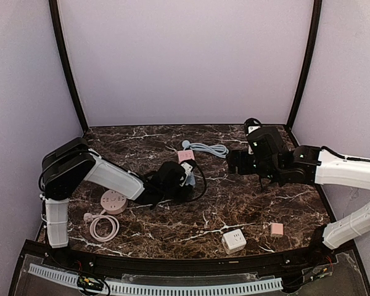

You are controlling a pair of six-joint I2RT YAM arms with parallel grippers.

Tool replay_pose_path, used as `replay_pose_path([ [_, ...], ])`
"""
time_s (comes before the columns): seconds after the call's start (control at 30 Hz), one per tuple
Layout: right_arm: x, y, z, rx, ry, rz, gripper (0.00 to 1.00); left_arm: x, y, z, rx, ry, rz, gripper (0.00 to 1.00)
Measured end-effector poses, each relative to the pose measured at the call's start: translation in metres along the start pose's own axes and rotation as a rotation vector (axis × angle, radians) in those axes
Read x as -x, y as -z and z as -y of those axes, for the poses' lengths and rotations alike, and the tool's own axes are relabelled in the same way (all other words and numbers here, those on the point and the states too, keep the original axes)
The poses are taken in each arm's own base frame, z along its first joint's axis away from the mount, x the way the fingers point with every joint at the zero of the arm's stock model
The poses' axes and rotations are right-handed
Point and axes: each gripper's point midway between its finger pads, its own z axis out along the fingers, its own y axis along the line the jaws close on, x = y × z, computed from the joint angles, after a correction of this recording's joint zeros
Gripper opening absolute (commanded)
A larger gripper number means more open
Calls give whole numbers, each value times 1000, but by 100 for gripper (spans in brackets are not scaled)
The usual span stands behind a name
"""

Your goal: Insert the plug

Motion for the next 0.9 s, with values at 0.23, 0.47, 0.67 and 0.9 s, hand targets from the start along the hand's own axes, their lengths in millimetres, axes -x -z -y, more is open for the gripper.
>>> replay_pose_path([
  [0.23,-2,-1,0,1,8,-4,95,8,-12,-26,35,24,-18,66],
  [0.47,1,1,0,5,14,4,97,4,15,-35,17,77,-44,91],
  [0.67,4,1,-3,21,20,18,98,15,67,-53,37,154,-23,98],
  [0.9,2,0,-11,70,21,14,99,-18,122,-88,165,252,-85,99],
])
